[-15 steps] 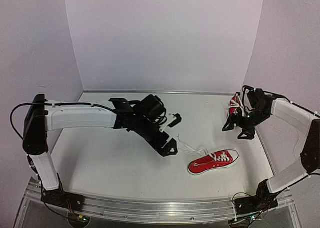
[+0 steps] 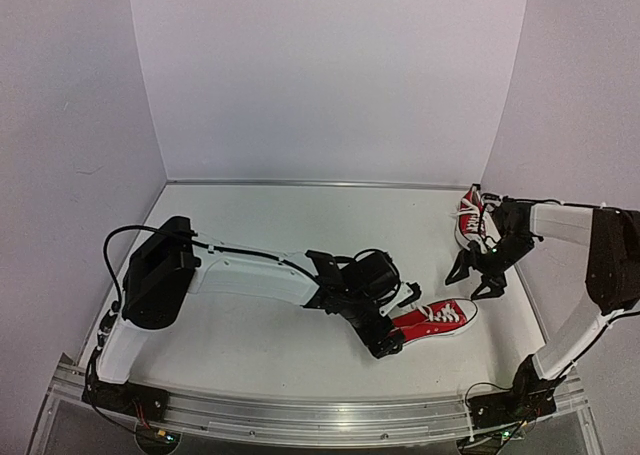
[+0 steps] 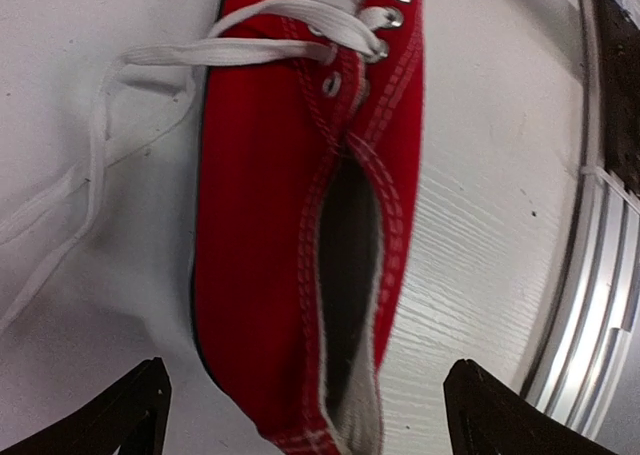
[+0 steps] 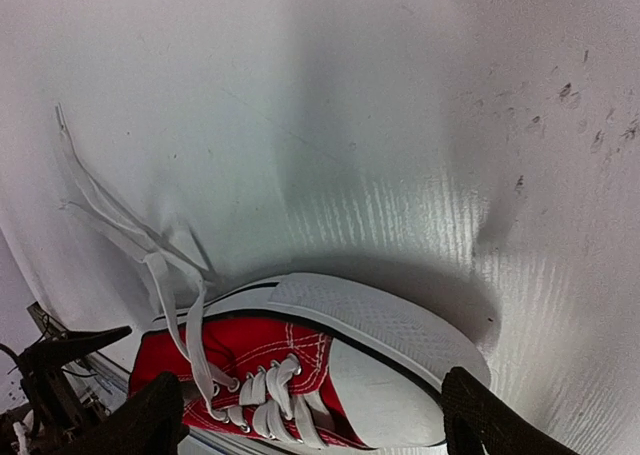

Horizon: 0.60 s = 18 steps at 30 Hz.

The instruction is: Tie the shoes

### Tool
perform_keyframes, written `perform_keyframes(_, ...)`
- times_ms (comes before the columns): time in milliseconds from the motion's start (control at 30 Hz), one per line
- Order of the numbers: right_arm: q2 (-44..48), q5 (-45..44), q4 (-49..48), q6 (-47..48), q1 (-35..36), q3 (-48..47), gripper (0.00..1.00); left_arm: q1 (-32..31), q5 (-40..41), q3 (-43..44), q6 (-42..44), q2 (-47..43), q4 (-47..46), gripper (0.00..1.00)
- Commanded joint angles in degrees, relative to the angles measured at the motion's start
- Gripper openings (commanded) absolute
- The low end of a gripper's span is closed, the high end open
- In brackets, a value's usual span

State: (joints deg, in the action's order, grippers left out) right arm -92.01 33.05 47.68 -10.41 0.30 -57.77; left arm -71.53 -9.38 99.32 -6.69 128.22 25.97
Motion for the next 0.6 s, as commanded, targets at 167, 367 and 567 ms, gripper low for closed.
perform_keyframes(167,0.16,7.39,0.28,0.52,0.87,3.45,0.83,2.20,17.70,6.60,-3.35,2.09,5.33,0.65)
perform_keyframes(367,-0.47,13.12,-2.82,-2.57,8.84,6.86,0.80,6.83,22.32,1.57,-6.20,-2.99,4.47,0.62)
perform_keyframes(567,1.21,18.50,-7.27,-6.56,16.25,9.37,0.77,12.59,17.89,-2.03,-11.04,-7.42,3.08,0.67)
